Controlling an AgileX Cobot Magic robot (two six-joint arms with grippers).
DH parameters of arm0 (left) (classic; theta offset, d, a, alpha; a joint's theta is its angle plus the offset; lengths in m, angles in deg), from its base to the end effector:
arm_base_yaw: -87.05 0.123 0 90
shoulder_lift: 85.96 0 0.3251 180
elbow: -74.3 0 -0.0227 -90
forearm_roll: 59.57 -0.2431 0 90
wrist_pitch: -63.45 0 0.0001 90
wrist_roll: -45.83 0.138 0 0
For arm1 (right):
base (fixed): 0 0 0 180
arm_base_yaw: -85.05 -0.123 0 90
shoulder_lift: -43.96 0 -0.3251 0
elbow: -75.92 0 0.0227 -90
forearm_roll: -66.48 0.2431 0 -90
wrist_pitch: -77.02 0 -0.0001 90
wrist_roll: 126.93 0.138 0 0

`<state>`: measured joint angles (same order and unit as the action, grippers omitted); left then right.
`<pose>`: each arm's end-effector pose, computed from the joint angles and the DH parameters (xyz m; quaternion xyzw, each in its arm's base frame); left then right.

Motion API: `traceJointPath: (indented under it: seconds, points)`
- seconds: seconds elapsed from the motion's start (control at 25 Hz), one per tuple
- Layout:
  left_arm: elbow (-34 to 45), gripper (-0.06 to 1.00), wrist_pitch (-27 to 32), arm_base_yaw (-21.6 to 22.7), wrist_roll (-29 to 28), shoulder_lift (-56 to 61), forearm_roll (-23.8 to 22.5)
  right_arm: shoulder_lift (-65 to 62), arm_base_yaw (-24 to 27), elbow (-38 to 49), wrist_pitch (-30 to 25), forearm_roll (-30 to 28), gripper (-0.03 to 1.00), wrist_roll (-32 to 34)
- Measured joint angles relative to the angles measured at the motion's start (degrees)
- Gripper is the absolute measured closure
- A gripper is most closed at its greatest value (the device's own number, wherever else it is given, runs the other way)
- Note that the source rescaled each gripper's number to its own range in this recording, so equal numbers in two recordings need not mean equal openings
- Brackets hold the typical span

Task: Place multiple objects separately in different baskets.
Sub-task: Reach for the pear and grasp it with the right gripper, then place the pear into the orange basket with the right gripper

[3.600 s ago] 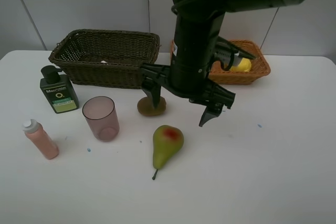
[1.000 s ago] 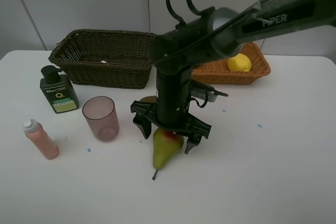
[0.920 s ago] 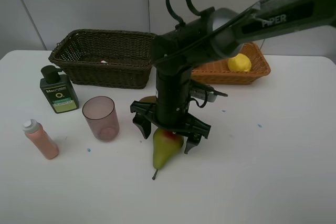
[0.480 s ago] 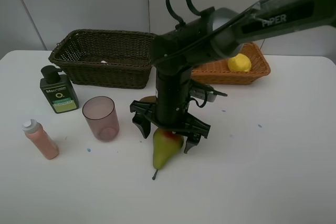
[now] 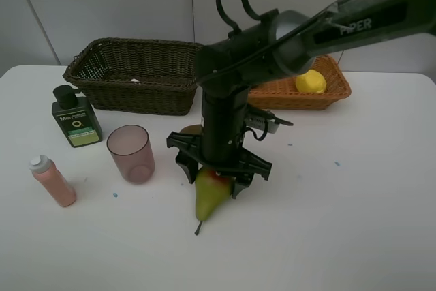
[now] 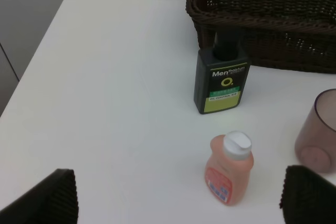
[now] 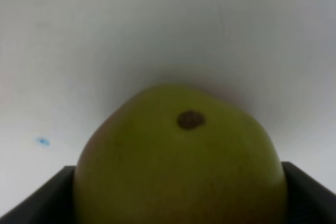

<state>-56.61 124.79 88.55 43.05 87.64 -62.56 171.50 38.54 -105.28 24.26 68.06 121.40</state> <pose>-0.0128 0.0060 0.2534 -0.0331 0.8509 0.0202 0.5238 0.2796 0.2991 0.1171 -0.1974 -0.9802 -0.0126 0.0051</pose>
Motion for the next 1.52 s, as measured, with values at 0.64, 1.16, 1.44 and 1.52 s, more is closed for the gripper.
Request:
traceJointPath:
  seconds: [0.64, 1.16, 1.44, 1.52]
  points:
    - [0.00, -0.05, 0.00, 0.00, 0.00, 0.00, 0.00, -0.31, 0.00, 0.00, -0.06, -0.51, 0.24, -0.11]
    - [0.00, -0.05, 0.00, 0.00, 0.00, 0.00, 0.00, -10.40, 3.90, 0.00, -5.07, -6.50, 0.24, -0.17]
    - [0.00, -0.05, 0.00, 0.00, 0.00, 0.00, 0.00, -14.52, 7.41, -0.50, -5.74, -14.71, 0.24, -1.71]
    - [0.00, -0.05, 0.00, 0.00, 0.00, 0.00, 0.00, -14.90, 8.67, -1.67, -5.81, -17.54, 0.24, -4.17]
